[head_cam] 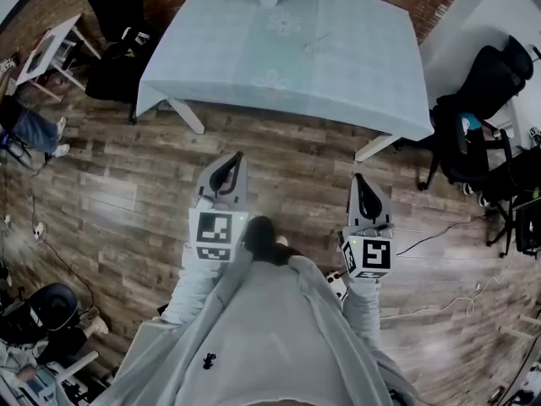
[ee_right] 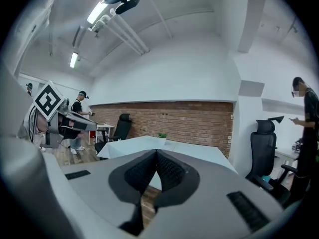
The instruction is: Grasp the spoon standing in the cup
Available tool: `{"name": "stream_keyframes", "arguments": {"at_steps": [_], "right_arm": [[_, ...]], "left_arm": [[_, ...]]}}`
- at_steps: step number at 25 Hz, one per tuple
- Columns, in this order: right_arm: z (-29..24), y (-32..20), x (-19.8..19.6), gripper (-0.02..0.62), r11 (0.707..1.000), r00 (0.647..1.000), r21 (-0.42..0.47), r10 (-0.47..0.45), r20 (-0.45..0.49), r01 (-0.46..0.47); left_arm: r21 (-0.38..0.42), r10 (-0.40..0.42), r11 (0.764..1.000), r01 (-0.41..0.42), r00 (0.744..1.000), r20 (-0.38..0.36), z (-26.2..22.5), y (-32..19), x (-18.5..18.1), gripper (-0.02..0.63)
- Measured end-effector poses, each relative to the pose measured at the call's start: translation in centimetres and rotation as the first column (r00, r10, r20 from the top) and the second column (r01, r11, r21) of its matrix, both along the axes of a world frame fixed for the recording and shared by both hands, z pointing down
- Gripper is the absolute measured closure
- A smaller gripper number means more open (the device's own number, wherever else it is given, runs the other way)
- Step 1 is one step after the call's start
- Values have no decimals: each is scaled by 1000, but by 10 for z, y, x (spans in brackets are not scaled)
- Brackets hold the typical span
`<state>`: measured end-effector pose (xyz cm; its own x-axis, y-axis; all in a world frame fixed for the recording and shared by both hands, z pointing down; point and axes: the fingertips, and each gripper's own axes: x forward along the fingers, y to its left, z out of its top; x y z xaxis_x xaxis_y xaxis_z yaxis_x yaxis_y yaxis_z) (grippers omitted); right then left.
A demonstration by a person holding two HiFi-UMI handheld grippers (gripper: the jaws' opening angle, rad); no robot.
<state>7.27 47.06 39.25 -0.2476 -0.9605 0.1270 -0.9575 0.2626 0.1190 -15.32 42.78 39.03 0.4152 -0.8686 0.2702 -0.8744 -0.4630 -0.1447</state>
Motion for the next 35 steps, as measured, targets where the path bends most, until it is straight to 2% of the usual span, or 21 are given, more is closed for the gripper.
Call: {"name": "stream_keyframes", "arguments": {"at_steps": [8,19,24,35], "right_arm": [[11,-44,3,580,1000,1000,0,-18,5,18],[-1,-183,6,580,999,999,-8,35,-10,-35],[3,-240,2,580,998,998,-26,59,-8,-59],[9,-323,-10,580,991,993,-69,116,-24,-117]], "left_arm": [[7,23,1000,-23,1000,-7,11,-44,24,588],[21,84,996,-84,996,-13,-1,-198,37,588],[14,102,995,-102,995,-11,-1,-258,31,588],[-26,169,985,-169,986,-5,13,-339,25,588]]}}
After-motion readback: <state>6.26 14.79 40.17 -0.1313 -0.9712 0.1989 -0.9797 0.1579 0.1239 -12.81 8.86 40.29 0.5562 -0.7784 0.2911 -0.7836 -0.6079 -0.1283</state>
